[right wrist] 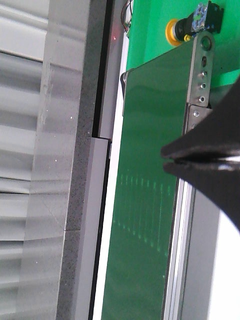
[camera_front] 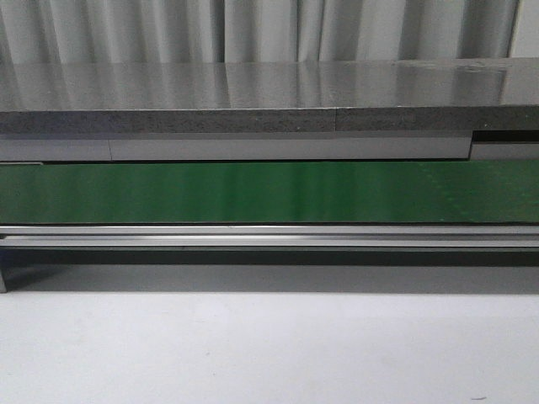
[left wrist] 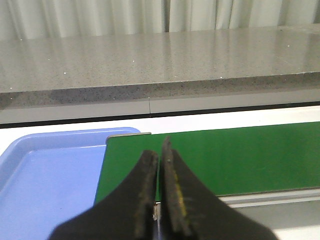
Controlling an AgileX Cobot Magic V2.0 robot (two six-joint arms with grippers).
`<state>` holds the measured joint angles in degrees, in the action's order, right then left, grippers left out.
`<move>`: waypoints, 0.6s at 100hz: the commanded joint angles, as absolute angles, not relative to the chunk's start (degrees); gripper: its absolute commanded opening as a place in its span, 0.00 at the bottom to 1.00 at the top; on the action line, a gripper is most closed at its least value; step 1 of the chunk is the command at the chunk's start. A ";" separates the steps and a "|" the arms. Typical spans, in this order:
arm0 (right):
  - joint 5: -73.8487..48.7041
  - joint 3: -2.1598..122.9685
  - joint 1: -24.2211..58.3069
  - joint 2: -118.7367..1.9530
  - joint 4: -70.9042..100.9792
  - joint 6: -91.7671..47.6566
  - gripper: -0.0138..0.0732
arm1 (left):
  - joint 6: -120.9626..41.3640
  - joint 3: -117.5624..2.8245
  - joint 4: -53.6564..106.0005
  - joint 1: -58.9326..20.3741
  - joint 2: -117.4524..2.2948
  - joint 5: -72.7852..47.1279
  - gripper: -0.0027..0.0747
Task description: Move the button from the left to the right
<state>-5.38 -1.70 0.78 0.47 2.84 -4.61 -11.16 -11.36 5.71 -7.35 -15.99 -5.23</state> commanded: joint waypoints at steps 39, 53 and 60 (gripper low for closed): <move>-0.60 -1.70 0.74 1.42 2.24 -4.40 0.08 | -10.54 -8.94 4.43 -7.52 -13.40 2.37 0.04; -0.60 -1.70 0.74 1.42 2.24 -4.40 0.08 | -10.54 -5.45 4.05 -7.52 -8.95 2.37 0.04; -0.60 -1.70 0.74 1.42 2.24 -4.40 0.08 | -10.54 -3.73 4.00 -7.52 -6.65 2.18 0.04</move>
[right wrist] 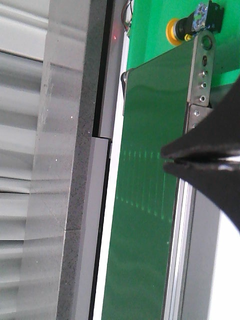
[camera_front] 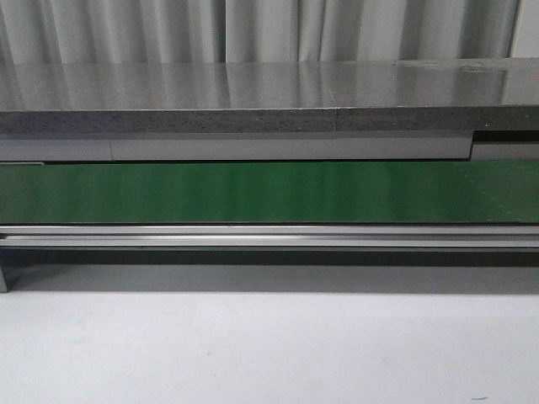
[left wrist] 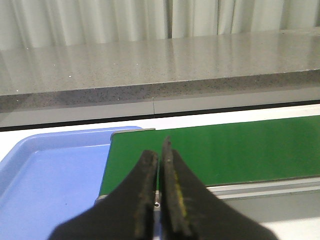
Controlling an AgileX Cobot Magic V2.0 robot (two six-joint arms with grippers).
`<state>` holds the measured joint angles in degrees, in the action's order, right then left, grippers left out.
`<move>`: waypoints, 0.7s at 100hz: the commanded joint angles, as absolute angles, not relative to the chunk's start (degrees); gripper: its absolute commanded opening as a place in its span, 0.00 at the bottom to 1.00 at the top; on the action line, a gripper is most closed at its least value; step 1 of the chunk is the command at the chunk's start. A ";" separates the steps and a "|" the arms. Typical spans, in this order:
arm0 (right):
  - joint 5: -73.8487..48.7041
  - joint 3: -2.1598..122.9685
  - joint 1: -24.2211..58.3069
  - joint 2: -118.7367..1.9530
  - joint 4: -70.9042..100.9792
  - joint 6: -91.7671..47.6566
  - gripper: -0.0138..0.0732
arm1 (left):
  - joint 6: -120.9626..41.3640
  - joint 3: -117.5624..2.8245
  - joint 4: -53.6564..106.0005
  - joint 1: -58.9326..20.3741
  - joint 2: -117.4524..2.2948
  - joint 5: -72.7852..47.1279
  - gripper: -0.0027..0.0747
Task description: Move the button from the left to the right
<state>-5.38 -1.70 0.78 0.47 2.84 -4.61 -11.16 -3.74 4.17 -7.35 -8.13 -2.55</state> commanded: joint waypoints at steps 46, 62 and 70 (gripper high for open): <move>-0.60 -1.70 0.74 1.42 2.24 -4.40 0.08 | -7.56 2.16 0.64 -7.52 2.32 1.13 0.04; -0.60 -1.70 0.74 1.42 2.24 -4.40 0.08 | -5.87 2.16 -1.47 -7.52 2.32 1.13 0.04; -0.60 -1.70 0.74 1.42 2.24 -4.40 0.08 | -5.11 2.16 -1.91 -7.52 2.32 1.13 0.04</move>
<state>-5.36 -1.70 0.78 0.47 2.84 -4.61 -6.65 -0.15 -1.20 -7.35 0.30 -2.94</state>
